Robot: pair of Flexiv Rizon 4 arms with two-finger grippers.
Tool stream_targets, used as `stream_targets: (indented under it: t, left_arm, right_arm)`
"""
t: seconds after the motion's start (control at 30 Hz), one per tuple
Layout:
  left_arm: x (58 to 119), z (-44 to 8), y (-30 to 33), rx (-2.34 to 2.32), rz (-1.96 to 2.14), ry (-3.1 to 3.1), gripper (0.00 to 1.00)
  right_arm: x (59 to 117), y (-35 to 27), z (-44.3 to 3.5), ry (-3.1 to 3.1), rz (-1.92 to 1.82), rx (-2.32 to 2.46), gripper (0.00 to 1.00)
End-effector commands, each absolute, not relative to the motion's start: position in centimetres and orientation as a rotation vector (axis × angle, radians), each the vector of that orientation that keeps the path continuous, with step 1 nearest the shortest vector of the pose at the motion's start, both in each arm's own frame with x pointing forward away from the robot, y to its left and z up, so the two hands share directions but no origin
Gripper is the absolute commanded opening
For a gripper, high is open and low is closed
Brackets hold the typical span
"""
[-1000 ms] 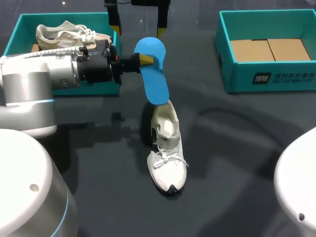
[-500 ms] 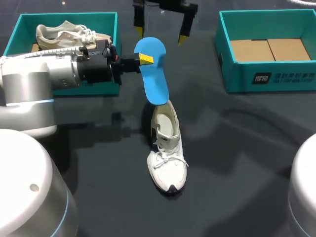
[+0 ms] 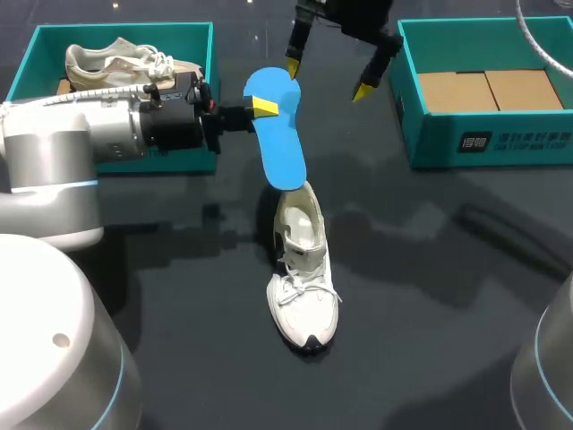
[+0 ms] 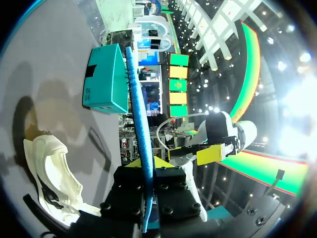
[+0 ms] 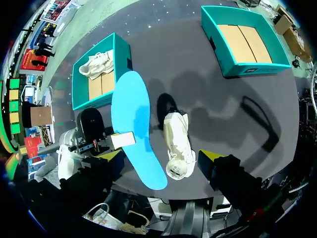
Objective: Take the shoe out of the shoebox, open the shoe tongue, remove and reinsert the insole, then place the shoe into the shoebox
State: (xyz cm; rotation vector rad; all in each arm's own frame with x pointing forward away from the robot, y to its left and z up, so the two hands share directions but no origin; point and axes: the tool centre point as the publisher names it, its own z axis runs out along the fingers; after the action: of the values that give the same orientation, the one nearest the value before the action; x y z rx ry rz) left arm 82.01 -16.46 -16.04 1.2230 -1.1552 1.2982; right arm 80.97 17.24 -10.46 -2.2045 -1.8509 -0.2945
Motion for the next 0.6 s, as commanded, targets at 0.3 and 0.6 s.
stream_targets:
  t: [0.3,0.6]
  left_arm:
    - [81.9,-16.0,-16.4,1.224,1.297,-1.157,0.0]
    - [81.9,-16.0,-16.4,1.224,1.297,-1.157,0.0]
  right_arm:
    - [80.8,15.3,-12.6,-1.524,-0.784,-1.851,1.0]
    - [81.0,14.9,-13.8,-1.471,-0.808,-1.797,1.0]
